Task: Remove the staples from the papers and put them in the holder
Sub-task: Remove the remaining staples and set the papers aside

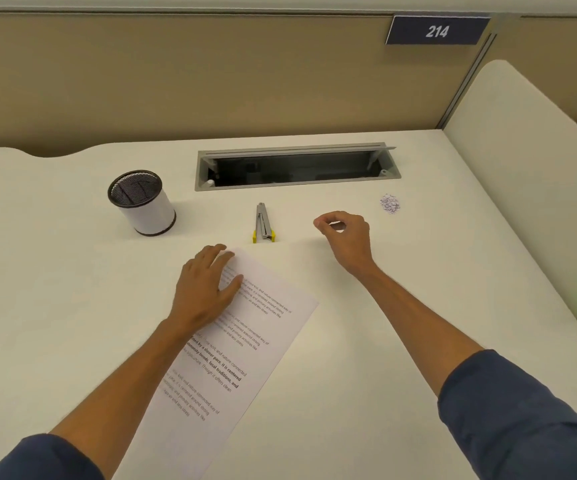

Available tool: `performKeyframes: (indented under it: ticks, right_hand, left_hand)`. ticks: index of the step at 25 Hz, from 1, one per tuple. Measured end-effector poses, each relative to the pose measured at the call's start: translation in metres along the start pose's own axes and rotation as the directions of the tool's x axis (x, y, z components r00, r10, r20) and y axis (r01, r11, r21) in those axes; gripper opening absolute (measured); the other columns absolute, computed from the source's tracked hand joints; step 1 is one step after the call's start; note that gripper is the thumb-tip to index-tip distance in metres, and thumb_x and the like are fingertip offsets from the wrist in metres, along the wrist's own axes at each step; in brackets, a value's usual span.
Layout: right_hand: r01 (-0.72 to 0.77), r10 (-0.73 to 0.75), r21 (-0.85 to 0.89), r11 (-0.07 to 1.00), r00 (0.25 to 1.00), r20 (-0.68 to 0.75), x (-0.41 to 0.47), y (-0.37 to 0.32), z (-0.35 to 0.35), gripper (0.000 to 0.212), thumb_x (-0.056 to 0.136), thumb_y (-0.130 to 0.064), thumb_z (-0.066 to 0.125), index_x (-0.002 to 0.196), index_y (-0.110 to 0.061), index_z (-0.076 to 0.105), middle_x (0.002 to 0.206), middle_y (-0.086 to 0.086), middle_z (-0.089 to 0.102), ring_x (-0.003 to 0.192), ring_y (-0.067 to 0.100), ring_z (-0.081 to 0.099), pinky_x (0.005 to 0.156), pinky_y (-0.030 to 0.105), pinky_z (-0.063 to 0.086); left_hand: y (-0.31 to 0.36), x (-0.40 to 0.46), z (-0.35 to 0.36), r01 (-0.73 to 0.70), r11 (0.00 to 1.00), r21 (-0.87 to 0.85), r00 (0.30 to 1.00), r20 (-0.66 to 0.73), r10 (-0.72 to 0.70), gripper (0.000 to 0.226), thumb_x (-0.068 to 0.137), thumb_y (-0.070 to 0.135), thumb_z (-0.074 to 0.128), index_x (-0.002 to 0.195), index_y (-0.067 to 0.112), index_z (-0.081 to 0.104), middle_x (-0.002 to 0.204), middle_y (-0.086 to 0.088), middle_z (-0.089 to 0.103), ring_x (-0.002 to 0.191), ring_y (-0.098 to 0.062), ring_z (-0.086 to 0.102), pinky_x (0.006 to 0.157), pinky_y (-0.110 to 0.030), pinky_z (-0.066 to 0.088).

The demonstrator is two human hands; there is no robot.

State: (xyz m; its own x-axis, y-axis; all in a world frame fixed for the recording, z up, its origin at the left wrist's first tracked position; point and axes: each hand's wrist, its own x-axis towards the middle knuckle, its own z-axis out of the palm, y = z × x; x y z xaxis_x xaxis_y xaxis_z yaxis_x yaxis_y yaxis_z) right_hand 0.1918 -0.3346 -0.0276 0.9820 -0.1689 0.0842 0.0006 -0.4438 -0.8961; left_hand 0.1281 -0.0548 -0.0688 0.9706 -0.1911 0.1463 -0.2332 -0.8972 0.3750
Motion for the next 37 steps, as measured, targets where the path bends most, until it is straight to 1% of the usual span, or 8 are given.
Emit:
performKeyframes:
  ticks: [5,9,15,21,26,29,33,37]
  right_hand:
    - [-0.142,0.124,-0.050,0.989,0.956,-0.265,0.036,0.035,-0.048,0.009,0.087,-0.022,0.068,0.090,-0.016,0.075,0.091,-0.002,0.073,0.079,0.010,0.063,0.080,0.025,0.051]
    - [-0.209,0.154,-0.132,0.969,0.928,-0.339,0.056,0.062,-0.076,0.015,0.086,-0.023,0.068,0.094,-0.014,0.076,0.096,0.005,0.073,0.083,0.014,0.063,0.079,0.024,0.047]
    - [-0.241,0.162,-0.211,0.947,0.928,-0.335,0.072,0.084,-0.087,0.014,0.085,-0.025,0.065,0.090,-0.017,0.075,0.093,0.004,0.072,0.086,0.021,0.065,0.076,0.028,0.050]
    - [-0.180,0.076,-0.276,0.944,0.934,-0.350,0.072,0.096,-0.084,0.019,0.091,-0.023,0.061,0.098,-0.009,0.073,0.096,0.007,0.070,0.081,0.015,0.057,0.071,0.019,0.037]
    - [-0.171,0.092,-0.180,0.969,0.921,-0.378,0.073,0.097,-0.084,0.021,0.090,-0.018,0.059,0.095,-0.005,0.074,0.093,0.011,0.071,0.081,0.020,0.062,0.070,0.020,0.038]
    - [-0.173,0.111,-0.130,0.976,0.916,-0.385,0.073,0.095,-0.088,0.019,0.086,-0.017,0.063,0.096,-0.007,0.076,0.094,0.007,0.074,0.085,0.016,0.065,0.076,0.019,0.045]
    - [-0.110,0.069,-0.085,0.990,0.918,-0.391,0.062,0.070,-0.084,0.012,0.080,-0.017,0.072,0.087,-0.008,0.075,0.084,0.002,0.073,0.074,0.011,0.063,0.073,0.017,0.052]
    - [-0.011,0.006,-0.025,1.000,0.975,-0.223,0.014,0.030,-0.053,0.007,0.080,-0.016,0.074,0.081,-0.009,0.073,0.080,-0.002,0.072,0.071,0.008,0.062,0.068,0.009,0.047]
  left_hand:
    - [0.001,-0.010,0.013,-0.015,0.999,0.031,1.000,-0.023,0.016,0.058,0.093,0.053,0.037,0.132,0.013,0.053,0.144,-0.008,0.047,0.133,-0.028,0.042,0.107,-0.046,0.035]
    - [0.005,-0.010,0.018,-0.021,0.999,0.026,0.999,-0.045,0.022,0.057,0.094,0.050,0.036,0.133,0.011,0.052,0.145,-0.009,0.046,0.132,-0.029,0.042,0.108,-0.045,0.033]
    - [0.005,-0.011,0.019,-0.014,1.000,0.027,0.999,-0.041,0.015,0.058,0.094,0.051,0.035,0.134,0.012,0.050,0.146,-0.008,0.045,0.134,-0.029,0.040,0.110,-0.046,0.032]
    - [0.005,-0.009,0.019,-0.003,1.000,0.025,0.999,-0.043,0.004,0.058,0.094,0.051,0.036,0.134,0.012,0.050,0.146,-0.007,0.045,0.135,-0.028,0.040,0.110,-0.044,0.031]
    - [0.007,-0.009,0.018,0.000,1.000,0.014,0.999,-0.047,0.001,0.057,0.094,0.050,0.037,0.134,0.013,0.050,0.146,-0.006,0.045,0.135,-0.027,0.040,0.110,-0.045,0.031]
    - [0.007,-0.009,0.017,0.003,1.000,0.021,0.999,-0.041,-0.002,0.057,0.094,0.051,0.037,0.134,0.013,0.050,0.147,-0.006,0.044,0.135,-0.027,0.039,0.111,-0.045,0.031]
    - [0.008,-0.009,0.013,0.017,1.000,0.014,1.000,-0.018,-0.017,0.060,0.095,0.053,0.034,0.138,0.013,0.046,0.148,-0.006,0.042,0.136,-0.025,0.039,0.112,-0.044,0.031]
    - [0.012,-0.014,0.005,0.141,0.989,0.044,0.989,-0.043,-0.139,0.069,0.094,0.055,0.032,0.141,0.006,0.042,0.148,-0.013,0.043,0.135,-0.030,0.041,0.109,-0.046,0.035]
